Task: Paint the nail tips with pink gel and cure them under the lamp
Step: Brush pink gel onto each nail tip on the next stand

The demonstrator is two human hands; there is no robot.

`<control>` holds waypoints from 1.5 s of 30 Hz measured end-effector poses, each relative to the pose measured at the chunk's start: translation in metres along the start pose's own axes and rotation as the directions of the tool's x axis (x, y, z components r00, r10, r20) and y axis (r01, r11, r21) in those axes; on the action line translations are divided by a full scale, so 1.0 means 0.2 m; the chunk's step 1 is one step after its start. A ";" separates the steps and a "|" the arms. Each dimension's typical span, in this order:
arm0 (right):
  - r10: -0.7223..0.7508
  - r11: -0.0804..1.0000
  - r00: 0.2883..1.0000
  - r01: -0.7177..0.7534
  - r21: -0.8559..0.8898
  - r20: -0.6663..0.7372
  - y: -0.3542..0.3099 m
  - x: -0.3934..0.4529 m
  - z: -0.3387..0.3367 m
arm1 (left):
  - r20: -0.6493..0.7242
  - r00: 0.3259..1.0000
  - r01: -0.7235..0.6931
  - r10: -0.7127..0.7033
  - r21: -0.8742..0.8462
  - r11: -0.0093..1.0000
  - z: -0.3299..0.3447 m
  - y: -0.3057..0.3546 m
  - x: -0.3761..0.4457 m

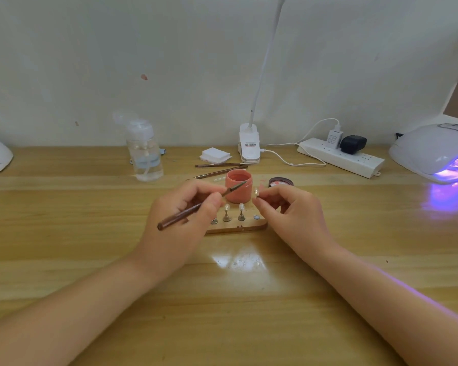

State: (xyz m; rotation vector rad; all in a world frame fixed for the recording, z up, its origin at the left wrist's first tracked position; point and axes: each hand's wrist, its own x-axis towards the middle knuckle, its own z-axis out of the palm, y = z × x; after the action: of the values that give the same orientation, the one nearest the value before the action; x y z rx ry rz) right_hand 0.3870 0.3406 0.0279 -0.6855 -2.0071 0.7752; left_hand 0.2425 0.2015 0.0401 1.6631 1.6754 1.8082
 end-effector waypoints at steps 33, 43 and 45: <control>-0.102 0.995 0.995 0.102 -0.006 0.015 0.01 0.00 0.00 | 0.023 0.996 -0.083 0.082 0.060 0.995 0.03 -0.02 -0.06; -0.103 0.994 0.994 0.104 -0.036 0.017 0.01 0.00 0.00 | 0.031 0.997 -0.069 0.068 0.050 0.996 0.04 -0.01 -0.06; -0.108 0.993 0.994 0.108 -0.044 0.016 0.01 0.00 0.00 | 0.043 0.998 -0.040 0.037 0.069 0.997 0.04 -0.01 -0.06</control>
State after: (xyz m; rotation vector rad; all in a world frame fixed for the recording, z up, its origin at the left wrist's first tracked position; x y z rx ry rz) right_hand 0.3871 0.3425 0.0257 -0.5933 -2.0607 0.6745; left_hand 0.2527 0.1987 0.0301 1.7599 1.7201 1.7381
